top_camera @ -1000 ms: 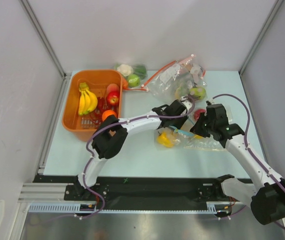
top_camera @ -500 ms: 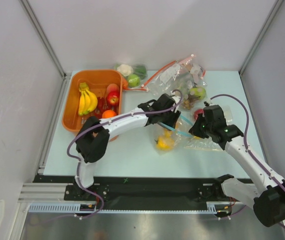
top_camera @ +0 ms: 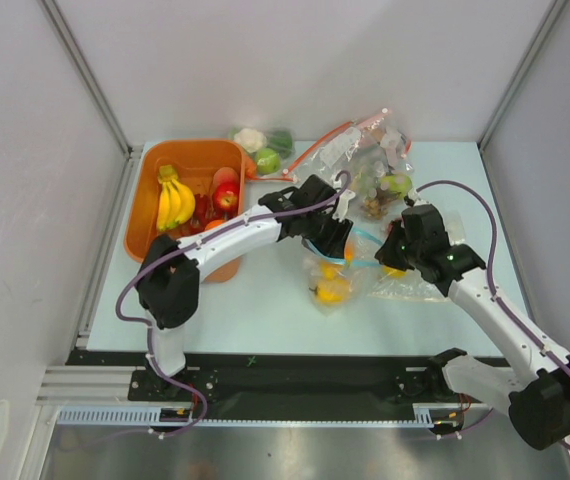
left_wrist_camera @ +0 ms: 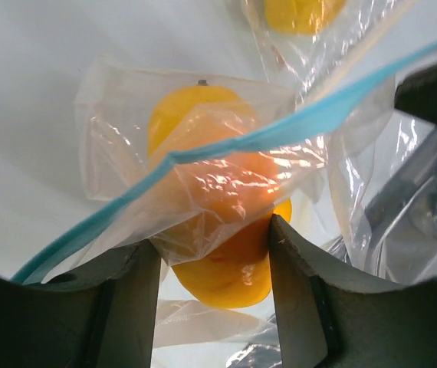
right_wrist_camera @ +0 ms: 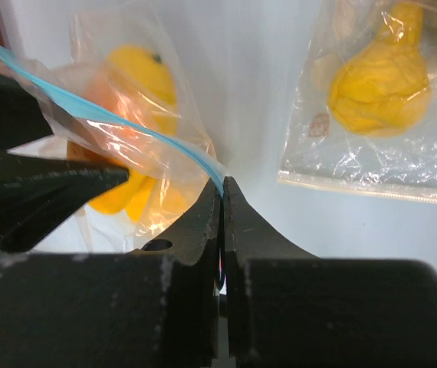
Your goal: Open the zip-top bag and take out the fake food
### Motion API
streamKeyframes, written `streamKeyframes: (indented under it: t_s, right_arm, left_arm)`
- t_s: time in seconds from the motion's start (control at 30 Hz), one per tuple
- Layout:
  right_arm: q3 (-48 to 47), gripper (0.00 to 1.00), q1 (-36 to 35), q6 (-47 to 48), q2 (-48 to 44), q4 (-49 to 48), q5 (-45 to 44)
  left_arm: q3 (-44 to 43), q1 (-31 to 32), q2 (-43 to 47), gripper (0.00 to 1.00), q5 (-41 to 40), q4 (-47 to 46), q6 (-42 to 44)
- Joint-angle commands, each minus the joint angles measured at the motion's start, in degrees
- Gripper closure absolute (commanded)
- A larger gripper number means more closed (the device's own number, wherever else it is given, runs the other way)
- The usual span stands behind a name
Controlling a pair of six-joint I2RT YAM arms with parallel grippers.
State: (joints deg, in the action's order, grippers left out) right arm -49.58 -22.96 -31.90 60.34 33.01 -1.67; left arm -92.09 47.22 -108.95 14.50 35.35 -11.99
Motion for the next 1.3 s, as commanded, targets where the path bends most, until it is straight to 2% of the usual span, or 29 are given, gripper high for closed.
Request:
streamKeyframes:
  t_s: [0.0,0.23,0.57,0.77,0.87,1.07,1.17,1.2,1.27]
  right_arm:
    - [-3.2,1.00,0.4,2.3,0.7,1.4,-4.8]
    - [-3.7,1.00,1.8,3.6,2.0,0.9,-4.8]
    - [-3.5,1.00,4.3,4.9,2.1,1.5,-5.0]
    - [-2.2,1.00,4.4,5.7,2.7,1.0,-4.2]
    - [-1.7,1.00,4.5,5.6,2.3,1.5,-5.1]
    - [-1.7,1.00,6.1,5.8,0.7,2.8,-6.3]
    - [-0.6,1.00,6.3,6.8,-0.6,-0.2,-3.4]
    - [-0.2,1.00,6.3,7.1,-1.2,-1.5,0.3]
    - [0.9,0.94,6.3,7.5,-2.1,-5.7,5.2]
  left_arm:
    - [-3.5,-1.0,3.3,0.98,6.1,9.3,4.8]
    - [-3.3,-2.3,6.8,0.92,10.5,12.6,6.5]
    - [-1.4,-4.7,9.1,0.92,20.6,14.9,11.8]
    - [0.8,-7.5,12.3,0.92,28.9,10.0,10.0]
    - [-0.5,-9.0,11.8,0.91,32.2,11.5,10.7]
    - [-0.1,-9.6,11.4,0.91,31.1,17.2,16.5]
    - [3.1,-9.6,12.1,0.91,26.2,14.7,15.4]
    - [4.0,-9.5,12.3,0.91,24.6,13.3,14.5]
    - [7.6,-8.9,13.4,0.92,19.2,8.1,12.3]
